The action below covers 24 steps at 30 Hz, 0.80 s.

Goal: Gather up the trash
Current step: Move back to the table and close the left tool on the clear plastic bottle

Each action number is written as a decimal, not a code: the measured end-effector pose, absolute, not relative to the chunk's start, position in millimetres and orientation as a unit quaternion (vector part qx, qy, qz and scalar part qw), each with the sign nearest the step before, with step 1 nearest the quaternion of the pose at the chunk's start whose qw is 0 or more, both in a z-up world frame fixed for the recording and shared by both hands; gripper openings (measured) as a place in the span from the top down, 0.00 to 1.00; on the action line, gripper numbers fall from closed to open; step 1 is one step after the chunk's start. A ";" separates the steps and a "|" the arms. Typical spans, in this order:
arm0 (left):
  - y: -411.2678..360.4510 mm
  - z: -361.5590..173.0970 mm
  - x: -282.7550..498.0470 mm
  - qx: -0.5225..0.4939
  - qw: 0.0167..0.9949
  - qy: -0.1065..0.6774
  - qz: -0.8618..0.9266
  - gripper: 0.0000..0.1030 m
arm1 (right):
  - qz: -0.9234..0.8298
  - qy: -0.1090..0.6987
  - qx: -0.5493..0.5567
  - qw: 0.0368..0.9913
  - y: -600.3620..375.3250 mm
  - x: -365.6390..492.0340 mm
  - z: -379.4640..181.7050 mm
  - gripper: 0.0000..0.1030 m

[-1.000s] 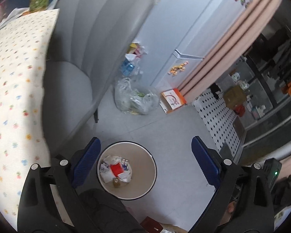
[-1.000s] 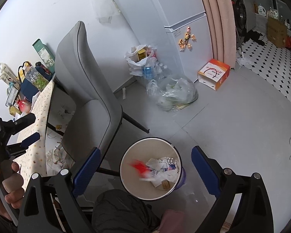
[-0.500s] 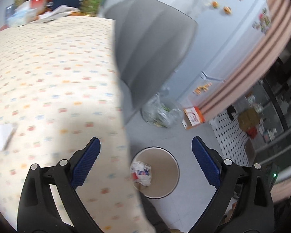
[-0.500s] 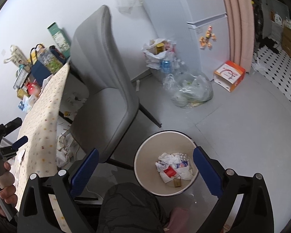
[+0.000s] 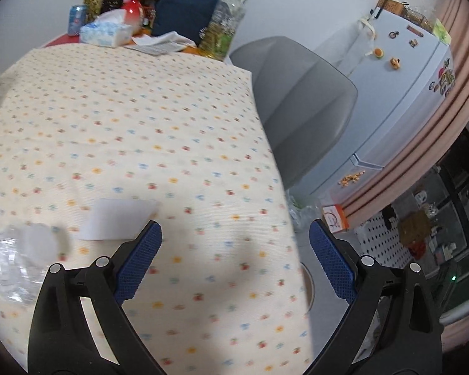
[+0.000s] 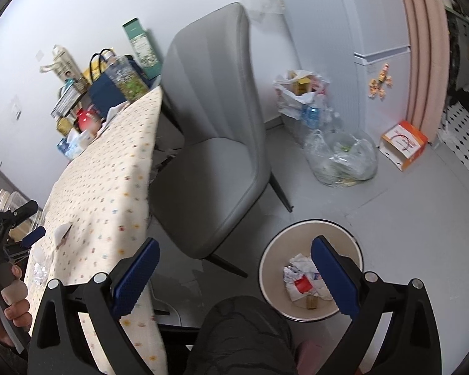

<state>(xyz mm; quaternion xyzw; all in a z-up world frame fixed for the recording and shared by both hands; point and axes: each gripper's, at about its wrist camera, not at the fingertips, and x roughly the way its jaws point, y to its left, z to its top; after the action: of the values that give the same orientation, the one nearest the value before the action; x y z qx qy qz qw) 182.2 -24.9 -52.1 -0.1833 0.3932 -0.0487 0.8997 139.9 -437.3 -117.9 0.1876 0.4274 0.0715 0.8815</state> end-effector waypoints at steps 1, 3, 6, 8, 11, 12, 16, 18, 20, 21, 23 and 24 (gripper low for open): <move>-19.8 -50.4 177.9 -0.177 0.903 0.390 -0.044 0.09 | 0.075 0.427 0.186 0.882 -432.2 140.1 -116.0 0.08; -14.8 -46.1 170.0 -0.160 0.909 0.383 -0.035 0.09 | 0.083 0.427 0.182 0.882 -423.8 141.5 -112.7 0.08; -4.8 -42.6 156.5 -0.127 0.917 0.378 -0.025 0.09 | 0.099 0.424 0.171 0.884 -408.2 142.1 -106.3 0.08; 6.3 -43.6 148.9 -0.115 0.918 0.378 -0.018 0.09 | 0.109 0.424 0.163 0.884 -397.4 142.3 -102.5 0.08; 18.9 -44.7 140.0 -0.107 0.920 0.378 -0.008 0.09 | 0.125 0.424 0.154 0.884 -380.7 143.0 -98.0 0.08; 23.6 -45.2 136.8 -0.104 0.920 0.377 -0.004 0.09 | 0.130 0.423 0.152 0.884 -375.2 142.7 -96.4 0.08; 34.4 -48.1 128.7 -0.085 0.921 0.379 0.007 0.12 | 0.157 0.422 0.145 0.881 -349.8 141.0 -88.6 0.08; 39.6 -50.3 126.0 -0.077 0.921 0.382 0.011 0.14 | 0.169 0.422 0.139 0.880 -337.5 140.1 -85.7 0.08; 42.5 -51.2 124.9 -0.064 0.921 0.384 0.016 0.16 | 0.180 0.421 0.130 0.879 -324.8 139.1 -82.1 0.08; 43.1 -51.1 124.8 -0.050 0.921 0.385 0.016 0.16 | 0.188 0.420 0.124 0.879 -317.0 138.1 -79.8 0.08; 42.3 -50.5 125.3 -0.011 0.921 0.390 0.015 0.18 | 0.206 0.417 0.114 0.878 -302.6 136.0 -74.7 0.08; 41.8 -49.8 125.7 0.003 0.920 0.392 0.015 0.19 | 0.212 0.415 0.110 0.878 -298.3 135.5 -72.9 0.08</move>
<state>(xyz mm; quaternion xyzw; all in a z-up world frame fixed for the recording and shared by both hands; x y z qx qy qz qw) 125.7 41.8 -49.8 0.0030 0.3917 0.0149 0.9200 135.5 -298.3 -72.9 0.1097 0.4154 0.2121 0.8777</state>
